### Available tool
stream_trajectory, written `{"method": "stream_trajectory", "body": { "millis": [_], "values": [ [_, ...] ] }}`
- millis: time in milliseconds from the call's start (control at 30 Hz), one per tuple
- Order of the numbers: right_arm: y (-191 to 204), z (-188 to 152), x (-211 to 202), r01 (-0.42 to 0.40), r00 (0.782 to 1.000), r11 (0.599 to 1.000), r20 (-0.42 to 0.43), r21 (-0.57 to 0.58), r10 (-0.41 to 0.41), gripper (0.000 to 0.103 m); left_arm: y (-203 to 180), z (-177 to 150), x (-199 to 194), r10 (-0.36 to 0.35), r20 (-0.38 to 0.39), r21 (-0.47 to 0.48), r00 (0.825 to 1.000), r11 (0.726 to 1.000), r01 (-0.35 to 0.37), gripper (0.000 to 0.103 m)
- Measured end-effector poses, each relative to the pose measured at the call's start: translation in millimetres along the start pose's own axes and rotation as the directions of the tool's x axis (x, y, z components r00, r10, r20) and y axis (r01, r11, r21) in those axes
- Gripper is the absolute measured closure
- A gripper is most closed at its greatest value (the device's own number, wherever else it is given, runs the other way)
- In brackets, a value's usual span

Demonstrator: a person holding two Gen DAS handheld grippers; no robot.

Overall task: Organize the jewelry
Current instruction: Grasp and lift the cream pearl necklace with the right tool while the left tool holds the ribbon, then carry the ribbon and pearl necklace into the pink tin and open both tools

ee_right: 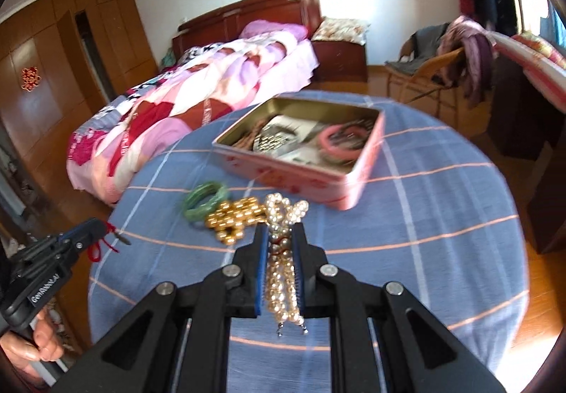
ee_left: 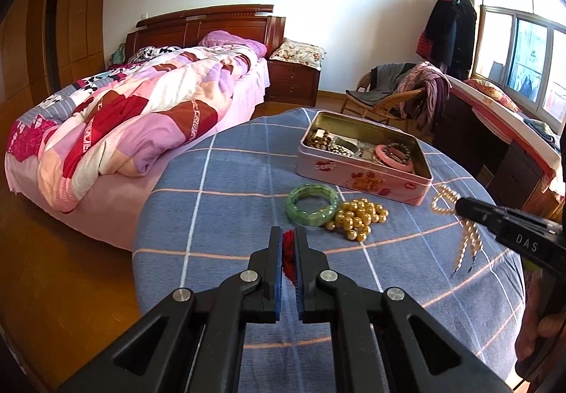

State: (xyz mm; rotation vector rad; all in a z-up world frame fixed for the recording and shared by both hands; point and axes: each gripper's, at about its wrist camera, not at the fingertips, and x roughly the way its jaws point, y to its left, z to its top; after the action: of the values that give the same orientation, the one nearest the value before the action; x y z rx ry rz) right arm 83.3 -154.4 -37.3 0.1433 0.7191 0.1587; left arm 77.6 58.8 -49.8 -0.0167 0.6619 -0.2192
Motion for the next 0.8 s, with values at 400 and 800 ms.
{"method": "stream_trajectory", "body": {
  "millis": [400, 800],
  "values": [
    [-7.5, 21.9, -24.9, 0.085, 0.988, 0.996, 0.13, -0.017, -0.082, 0.087, -21.4, 26.3, -1.2, -0.071, 0.085, 0.023, 0.994, 0.997, 0.07, 0.099],
    [-6.4, 43.1, -23.8, 0.101, 0.974, 0.995, 0.208, -0.027, -0.093, 0.087, -25.3, 56.2, -5.5, -0.166, 0.189, 0.018, 0.968, 0.986, 0.166, 0.099]
  ]
}}
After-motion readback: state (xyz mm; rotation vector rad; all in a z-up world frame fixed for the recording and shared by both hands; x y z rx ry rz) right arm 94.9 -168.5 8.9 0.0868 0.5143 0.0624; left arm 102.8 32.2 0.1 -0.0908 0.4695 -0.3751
